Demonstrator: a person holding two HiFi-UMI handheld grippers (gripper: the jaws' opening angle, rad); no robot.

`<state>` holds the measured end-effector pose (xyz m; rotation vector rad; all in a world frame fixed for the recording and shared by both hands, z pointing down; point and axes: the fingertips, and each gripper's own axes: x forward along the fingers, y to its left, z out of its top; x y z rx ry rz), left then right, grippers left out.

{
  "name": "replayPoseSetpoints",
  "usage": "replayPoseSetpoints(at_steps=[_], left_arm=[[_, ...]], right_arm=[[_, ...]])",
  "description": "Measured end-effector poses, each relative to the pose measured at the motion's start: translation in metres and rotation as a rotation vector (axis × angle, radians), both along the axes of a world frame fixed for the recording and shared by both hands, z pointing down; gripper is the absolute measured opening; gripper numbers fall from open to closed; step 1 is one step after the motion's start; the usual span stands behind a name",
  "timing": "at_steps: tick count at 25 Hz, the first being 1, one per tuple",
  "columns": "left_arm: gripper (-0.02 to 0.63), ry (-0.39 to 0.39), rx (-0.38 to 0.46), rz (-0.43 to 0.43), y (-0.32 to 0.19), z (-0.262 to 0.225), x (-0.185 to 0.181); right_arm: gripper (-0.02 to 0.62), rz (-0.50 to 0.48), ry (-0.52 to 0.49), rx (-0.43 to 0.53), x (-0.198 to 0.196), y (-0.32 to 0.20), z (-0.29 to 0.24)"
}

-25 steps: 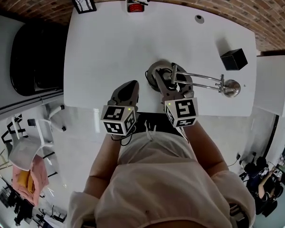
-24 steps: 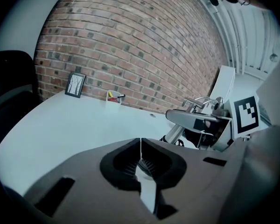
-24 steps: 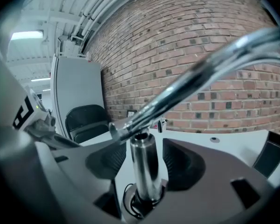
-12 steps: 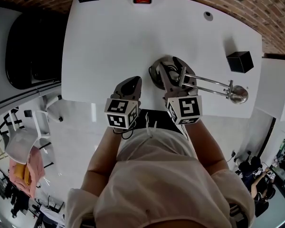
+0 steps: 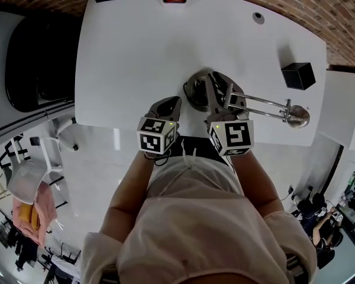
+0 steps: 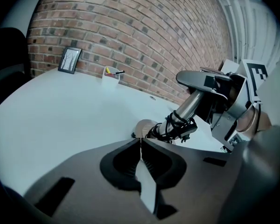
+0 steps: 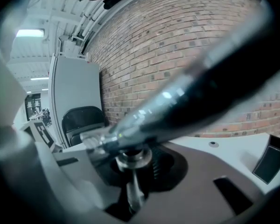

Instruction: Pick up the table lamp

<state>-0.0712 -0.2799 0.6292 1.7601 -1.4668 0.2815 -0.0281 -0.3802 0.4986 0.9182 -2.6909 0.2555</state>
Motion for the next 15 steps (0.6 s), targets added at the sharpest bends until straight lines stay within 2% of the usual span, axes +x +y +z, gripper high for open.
replayPoseSetpoints(at_steps=[6, 7, 8, 12, 15], left_arm=[[0.03, 0.177, -0.075, 0.018, -0.006, 0.018, 0.023], [0.092, 0.202, -0.08, 0.022, -0.008, 0.019, 0.027], [0.185, 0.22, -0.086, 0.029, -0.01, 0.02, 0.031], [0.219, 0.224, -0.11, 0.041, -0.02, 0.029, 0.037], [0.227, 0.286, -0.125, 0.051, -0.024, 0.035, 0.043]], right_arm=[[0.058, -0.007, -0.069, -0.048, 0.015, -0.007, -0.007], [0.058, -0.008, -0.075, -0.054, 0.018, -0.008, -0.008], [0.057, -0.007, -0.081, -0.06, 0.02, -0.009, -0.008], [0.057, 0.004, -0.108, -0.073, 0.028, -0.014, -0.009], [0.056, -0.004, -0.111, -0.073, 0.031, -0.014, -0.011]])
